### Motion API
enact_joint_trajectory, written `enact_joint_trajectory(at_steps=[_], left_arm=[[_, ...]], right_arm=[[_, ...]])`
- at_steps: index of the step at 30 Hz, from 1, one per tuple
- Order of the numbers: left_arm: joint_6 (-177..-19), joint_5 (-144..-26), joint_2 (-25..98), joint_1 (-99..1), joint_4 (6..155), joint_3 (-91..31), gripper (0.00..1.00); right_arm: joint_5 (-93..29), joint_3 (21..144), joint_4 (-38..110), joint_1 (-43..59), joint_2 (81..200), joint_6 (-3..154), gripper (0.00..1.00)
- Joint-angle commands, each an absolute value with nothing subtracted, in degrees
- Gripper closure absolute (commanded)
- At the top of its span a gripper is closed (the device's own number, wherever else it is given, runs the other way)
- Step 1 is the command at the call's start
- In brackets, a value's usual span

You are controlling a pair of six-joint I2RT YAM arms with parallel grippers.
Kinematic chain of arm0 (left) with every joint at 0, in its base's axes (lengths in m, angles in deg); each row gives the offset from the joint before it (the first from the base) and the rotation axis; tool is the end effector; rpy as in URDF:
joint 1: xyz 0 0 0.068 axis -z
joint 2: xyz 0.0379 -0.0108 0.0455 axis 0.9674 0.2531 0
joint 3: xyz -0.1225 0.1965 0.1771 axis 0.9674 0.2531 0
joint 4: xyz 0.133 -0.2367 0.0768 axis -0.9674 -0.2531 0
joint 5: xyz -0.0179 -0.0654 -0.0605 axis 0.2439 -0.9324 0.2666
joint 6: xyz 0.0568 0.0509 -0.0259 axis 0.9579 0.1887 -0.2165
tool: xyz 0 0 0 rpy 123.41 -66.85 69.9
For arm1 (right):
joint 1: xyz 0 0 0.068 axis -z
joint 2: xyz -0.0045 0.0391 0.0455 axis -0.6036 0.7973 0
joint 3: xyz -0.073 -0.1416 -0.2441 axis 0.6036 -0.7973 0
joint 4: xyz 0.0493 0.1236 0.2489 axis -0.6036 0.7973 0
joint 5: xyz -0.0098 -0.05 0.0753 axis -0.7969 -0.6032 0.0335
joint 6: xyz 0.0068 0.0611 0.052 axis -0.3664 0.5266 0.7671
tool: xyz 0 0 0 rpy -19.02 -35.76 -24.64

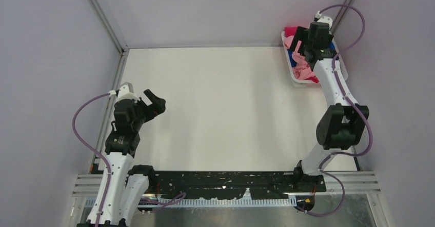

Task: Fold and stack the t-shirts
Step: Grab crumpled tshirt from bin with the right arm

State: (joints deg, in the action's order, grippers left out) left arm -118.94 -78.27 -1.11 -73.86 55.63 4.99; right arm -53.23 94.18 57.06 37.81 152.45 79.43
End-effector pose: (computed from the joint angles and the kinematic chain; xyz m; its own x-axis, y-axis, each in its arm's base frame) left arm 0.1950 -0.0065 0.2895 -0.3505 -0.5317 -0.7710 -0.1708 0.8457 -0.5056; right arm 0.4318 -0.0213 0.3655 -0.4092 0.1869 -0.8931 0.2988 0.9523 0.0623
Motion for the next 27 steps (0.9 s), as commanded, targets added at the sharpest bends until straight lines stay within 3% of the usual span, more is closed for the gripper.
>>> enact_joint_trajectory(at_steps=[1,6,11,13,15,17,19,21,27], left_arm=[[-118.16,-77.5,-0.31,-73.93,59.17,2.89,0.01],[-118.2,-75.08,1.21,-73.94,59.0,2.18,0.01],[-117.94,-74.68,2.22,-73.93,59.05,2.03,0.01],[-117.92,-74.47,2.25,-73.94,59.1,2.04,0.01],[-117.85,-74.22,2.18,-73.93,59.02,1.96,0.01],[-117.83,-74.04,2.11,-73.93,59.0,2.07,0.01],[-117.77,-74.09,2.13,-73.93,58.99,2.08,0.01],[-117.76,-74.25,2.13,-73.93,58.97,1.93,0.01],[-117.78,-75.18,0.65,-73.93,58.63,2.2,0.01]], right_arm=[[-53.92,106.89,58.99,40.05,162.38,76.2,0.03],[-55.63,114.99,58.99,40.6,172.2,75.97,0.0],[-54.09,122.79,57.67,41.0,180.09,76.54,0.09],[-52.83,125.67,57.8,41.0,182.68,76.39,0.18],[-52.91,127.62,58.02,41.08,184.13,76.72,0.35],[-53.52,127.98,57.22,41.05,184.26,76.76,0.57],[-54.61,128.1,56.03,41.08,183.66,76.64,0.9],[-56.4,128.3,54.89,41.08,181.97,75.98,0.95],[-60.04,129.77,54.57,41.08,174.57,71.29,0.95]])
